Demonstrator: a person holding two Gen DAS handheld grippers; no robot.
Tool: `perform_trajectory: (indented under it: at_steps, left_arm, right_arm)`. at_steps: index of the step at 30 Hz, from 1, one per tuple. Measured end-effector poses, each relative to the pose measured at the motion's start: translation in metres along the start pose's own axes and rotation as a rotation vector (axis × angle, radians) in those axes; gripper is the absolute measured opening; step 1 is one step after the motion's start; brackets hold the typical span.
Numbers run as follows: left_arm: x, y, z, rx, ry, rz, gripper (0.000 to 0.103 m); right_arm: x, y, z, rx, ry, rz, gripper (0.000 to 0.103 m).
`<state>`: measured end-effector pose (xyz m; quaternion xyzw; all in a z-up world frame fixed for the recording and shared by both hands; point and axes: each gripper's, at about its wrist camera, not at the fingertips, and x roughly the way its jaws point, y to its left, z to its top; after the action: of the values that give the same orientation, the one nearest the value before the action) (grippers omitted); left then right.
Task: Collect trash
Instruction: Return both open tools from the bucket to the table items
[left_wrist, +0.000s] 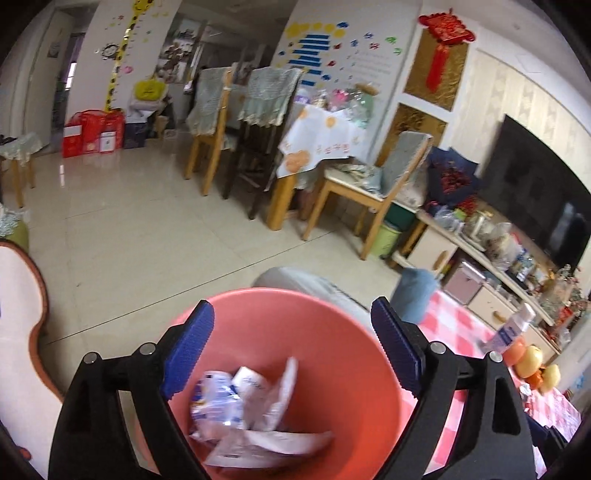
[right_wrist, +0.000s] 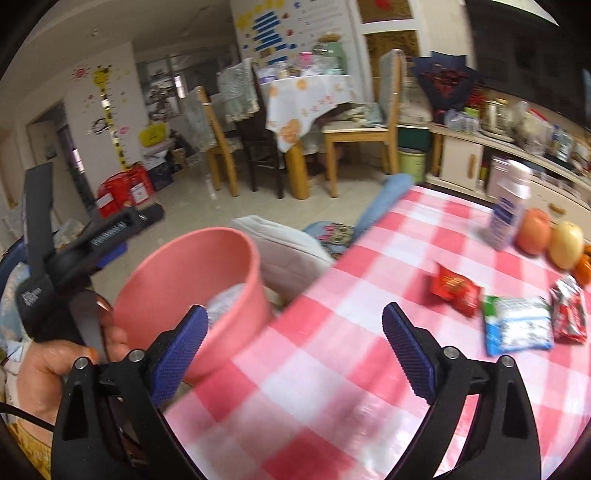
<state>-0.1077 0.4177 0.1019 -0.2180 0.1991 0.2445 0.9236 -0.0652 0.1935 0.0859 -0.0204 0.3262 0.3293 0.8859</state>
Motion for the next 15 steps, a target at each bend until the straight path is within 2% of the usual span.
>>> perform_trajectory:
  at_steps: [7,15]
  left_arm:
    - [-0.014,-0.037,-0.005,0.084,-0.036,-0.042,0.099]
    - [-0.033,-0.079,-0.02,0.194,-0.086,-0.066,0.099]
  right_arm:
    - [-0.026,-0.035,-0.015,0.0,-0.015,-0.091,0.098]
    - [-0.051,-0.06,-0.035,-0.001,-0.017,-0.152,0.098]
